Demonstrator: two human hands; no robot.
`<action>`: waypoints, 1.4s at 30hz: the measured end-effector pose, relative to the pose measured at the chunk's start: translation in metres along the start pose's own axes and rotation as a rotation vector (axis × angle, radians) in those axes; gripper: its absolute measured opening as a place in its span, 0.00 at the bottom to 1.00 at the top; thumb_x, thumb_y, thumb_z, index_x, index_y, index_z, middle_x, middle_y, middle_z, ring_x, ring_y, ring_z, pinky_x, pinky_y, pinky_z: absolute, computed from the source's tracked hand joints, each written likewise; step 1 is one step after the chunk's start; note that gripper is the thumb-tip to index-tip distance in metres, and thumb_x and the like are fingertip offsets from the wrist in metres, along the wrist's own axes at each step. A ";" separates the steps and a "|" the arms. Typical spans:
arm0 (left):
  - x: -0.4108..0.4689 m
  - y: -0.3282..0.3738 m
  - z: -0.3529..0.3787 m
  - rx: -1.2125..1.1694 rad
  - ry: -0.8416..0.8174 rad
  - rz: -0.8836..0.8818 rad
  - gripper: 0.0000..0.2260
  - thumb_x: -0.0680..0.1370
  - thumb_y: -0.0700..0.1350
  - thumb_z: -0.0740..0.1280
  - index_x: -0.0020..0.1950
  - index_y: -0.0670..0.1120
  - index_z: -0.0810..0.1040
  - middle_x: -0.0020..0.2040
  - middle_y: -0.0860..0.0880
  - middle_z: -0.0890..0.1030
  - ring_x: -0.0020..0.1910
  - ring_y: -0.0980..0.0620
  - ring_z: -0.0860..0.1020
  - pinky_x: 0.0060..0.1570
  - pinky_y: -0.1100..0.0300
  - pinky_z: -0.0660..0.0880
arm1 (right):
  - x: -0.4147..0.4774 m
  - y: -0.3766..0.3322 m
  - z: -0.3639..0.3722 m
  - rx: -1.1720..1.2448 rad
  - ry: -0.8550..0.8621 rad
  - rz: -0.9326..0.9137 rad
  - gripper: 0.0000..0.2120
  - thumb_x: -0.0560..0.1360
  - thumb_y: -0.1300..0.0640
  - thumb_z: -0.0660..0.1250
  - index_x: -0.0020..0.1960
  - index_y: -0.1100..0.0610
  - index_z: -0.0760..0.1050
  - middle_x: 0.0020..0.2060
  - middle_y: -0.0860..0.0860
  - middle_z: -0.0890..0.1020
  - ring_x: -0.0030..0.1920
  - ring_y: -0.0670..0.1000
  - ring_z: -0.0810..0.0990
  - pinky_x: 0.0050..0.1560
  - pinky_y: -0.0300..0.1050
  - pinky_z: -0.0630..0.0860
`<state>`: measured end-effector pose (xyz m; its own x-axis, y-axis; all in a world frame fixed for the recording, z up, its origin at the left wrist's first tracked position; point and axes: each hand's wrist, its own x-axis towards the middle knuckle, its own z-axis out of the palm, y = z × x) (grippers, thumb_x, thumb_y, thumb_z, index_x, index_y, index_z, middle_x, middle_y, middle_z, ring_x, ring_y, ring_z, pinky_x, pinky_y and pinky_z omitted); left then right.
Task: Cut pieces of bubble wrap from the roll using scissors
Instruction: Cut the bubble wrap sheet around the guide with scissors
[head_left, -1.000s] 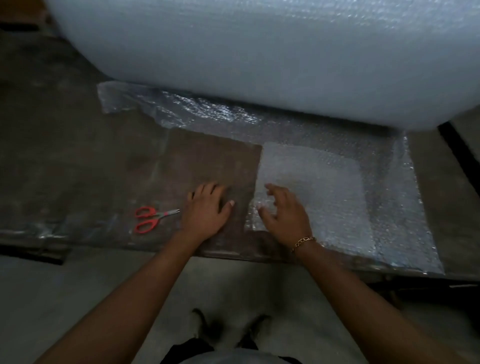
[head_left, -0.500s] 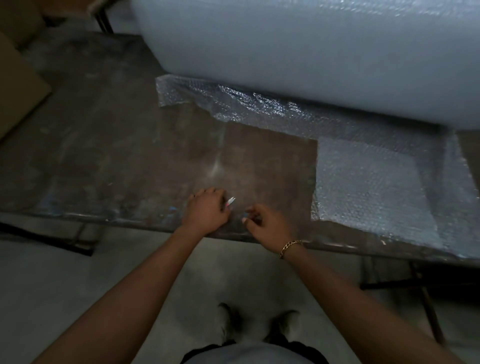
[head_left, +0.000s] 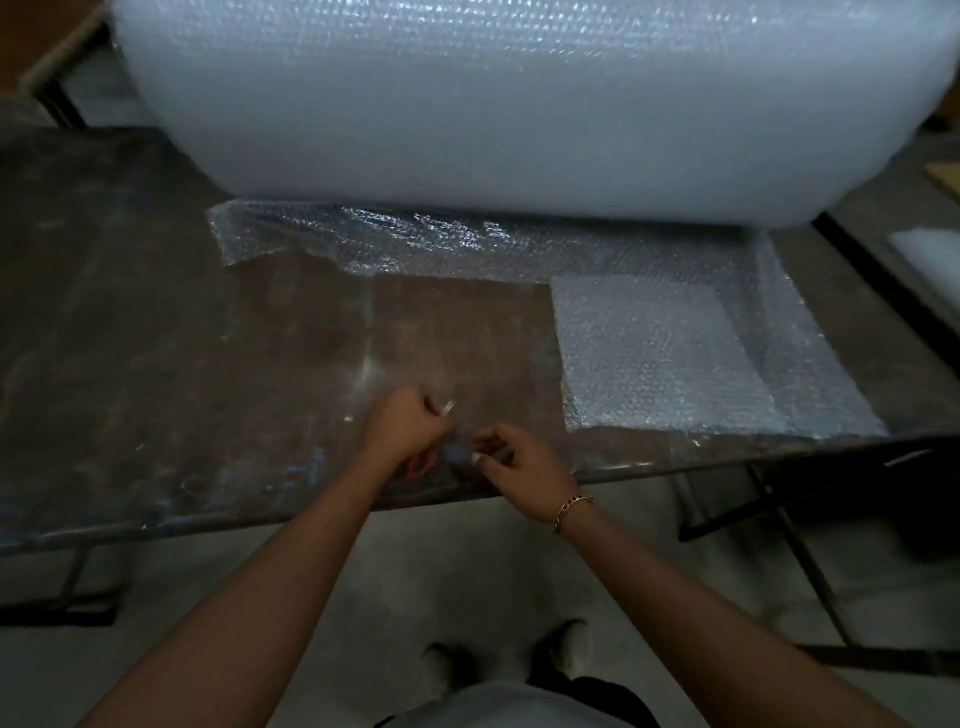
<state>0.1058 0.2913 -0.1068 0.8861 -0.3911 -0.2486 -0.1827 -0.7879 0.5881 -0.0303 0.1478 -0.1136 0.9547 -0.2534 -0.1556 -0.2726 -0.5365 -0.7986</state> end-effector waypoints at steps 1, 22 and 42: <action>0.003 0.008 0.001 -0.144 -0.032 -0.023 0.09 0.72 0.45 0.76 0.36 0.50 0.78 0.37 0.49 0.83 0.39 0.49 0.82 0.44 0.57 0.79 | 0.000 0.002 -0.004 0.037 0.002 0.015 0.10 0.76 0.51 0.71 0.56 0.50 0.79 0.48 0.47 0.83 0.43 0.45 0.79 0.49 0.44 0.77; -0.006 0.285 0.159 -1.053 -0.466 -0.151 0.07 0.77 0.39 0.67 0.51 0.46 0.84 0.40 0.48 0.82 0.44 0.50 0.81 0.40 0.57 0.76 | -0.060 0.109 -0.232 0.696 0.215 0.322 0.12 0.79 0.62 0.65 0.61 0.53 0.70 0.44 0.55 0.86 0.32 0.49 0.82 0.26 0.39 0.69; 0.008 0.309 0.271 0.275 -0.095 0.820 0.14 0.75 0.55 0.65 0.56 0.50 0.78 0.53 0.51 0.77 0.54 0.49 0.74 0.51 0.50 0.74 | -0.111 0.232 -0.292 0.751 0.193 0.567 0.10 0.79 0.51 0.68 0.57 0.52 0.75 0.34 0.51 0.81 0.27 0.49 0.75 0.25 0.35 0.63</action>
<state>-0.0585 -0.0842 -0.1357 0.3929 -0.9139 0.1016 -0.8550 -0.3224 0.4062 -0.2338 -0.1837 -0.1115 0.6496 -0.4810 -0.5888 -0.4767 0.3457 -0.8083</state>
